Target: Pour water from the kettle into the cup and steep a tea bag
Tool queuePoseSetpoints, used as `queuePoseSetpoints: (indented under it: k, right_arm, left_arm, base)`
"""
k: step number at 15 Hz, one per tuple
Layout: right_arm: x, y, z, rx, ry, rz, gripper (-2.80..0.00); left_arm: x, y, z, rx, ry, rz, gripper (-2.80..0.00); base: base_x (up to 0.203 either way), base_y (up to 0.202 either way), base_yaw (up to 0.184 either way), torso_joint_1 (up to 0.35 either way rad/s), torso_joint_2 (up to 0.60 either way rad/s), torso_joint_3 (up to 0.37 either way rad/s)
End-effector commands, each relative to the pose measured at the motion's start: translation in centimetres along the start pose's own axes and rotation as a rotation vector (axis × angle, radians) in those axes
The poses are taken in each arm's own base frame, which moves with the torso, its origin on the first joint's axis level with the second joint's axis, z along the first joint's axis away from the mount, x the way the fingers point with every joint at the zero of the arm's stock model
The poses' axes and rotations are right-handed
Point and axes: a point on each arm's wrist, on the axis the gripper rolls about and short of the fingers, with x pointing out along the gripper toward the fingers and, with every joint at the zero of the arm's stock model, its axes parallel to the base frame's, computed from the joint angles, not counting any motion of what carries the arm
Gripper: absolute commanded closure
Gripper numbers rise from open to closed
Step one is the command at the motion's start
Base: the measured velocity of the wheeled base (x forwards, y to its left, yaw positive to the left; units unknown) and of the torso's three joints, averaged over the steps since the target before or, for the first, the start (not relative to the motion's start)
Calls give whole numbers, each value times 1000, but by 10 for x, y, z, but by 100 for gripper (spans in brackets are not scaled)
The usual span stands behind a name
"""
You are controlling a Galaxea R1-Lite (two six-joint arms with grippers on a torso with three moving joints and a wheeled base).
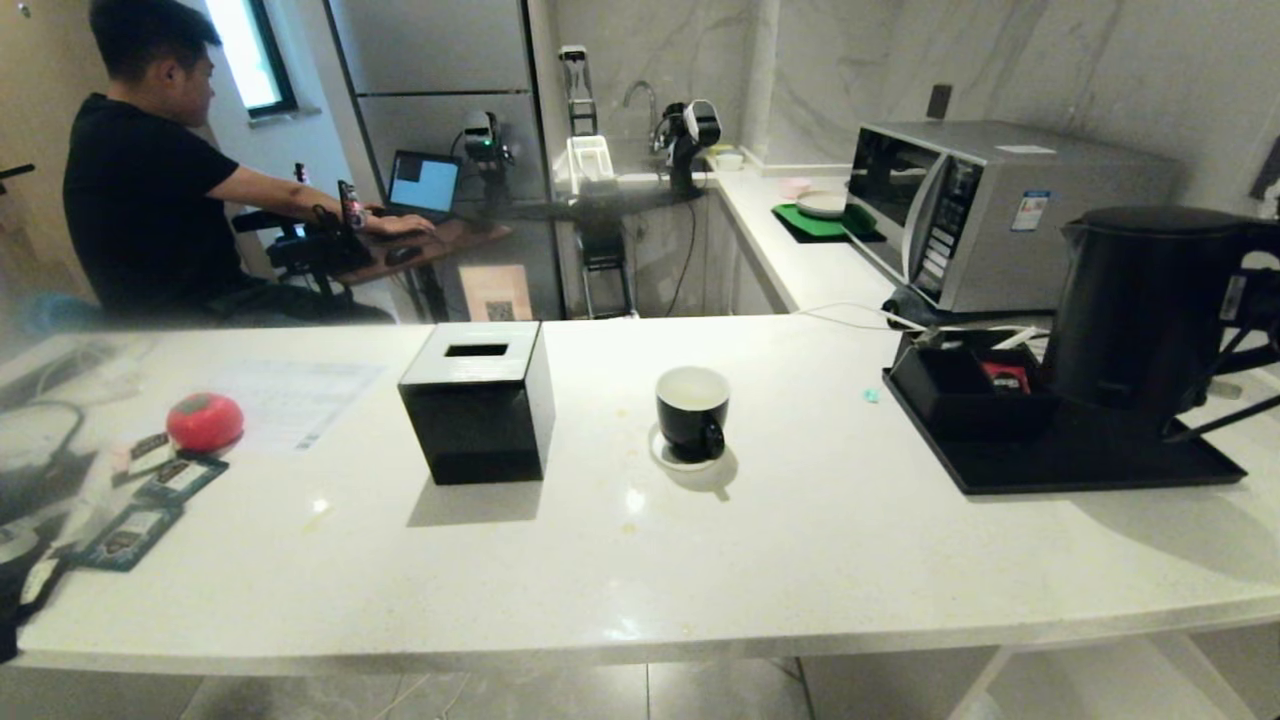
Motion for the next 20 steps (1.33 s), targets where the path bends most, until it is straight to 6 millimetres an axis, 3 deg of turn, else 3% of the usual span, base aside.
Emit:
queuePoseSetpoints:
  k: [1,10,20]
  right_arm:
    - [10,-8,-12,4,23,-35,0]
    - [37,-35,-33,53,49,-108,0]
    - [63,-43,-57,69,12,-86,0]
  left_arm:
    - [0,0,0,0,0,0,0]
    - [0,0,0,0,0,0,0]
    - [0,0,0,0,0,0,0]
  base:
    - [0,0,0,0,0,0]
    - [0,0,0,0,0,0]
    - [0,0,0,0,0,0]
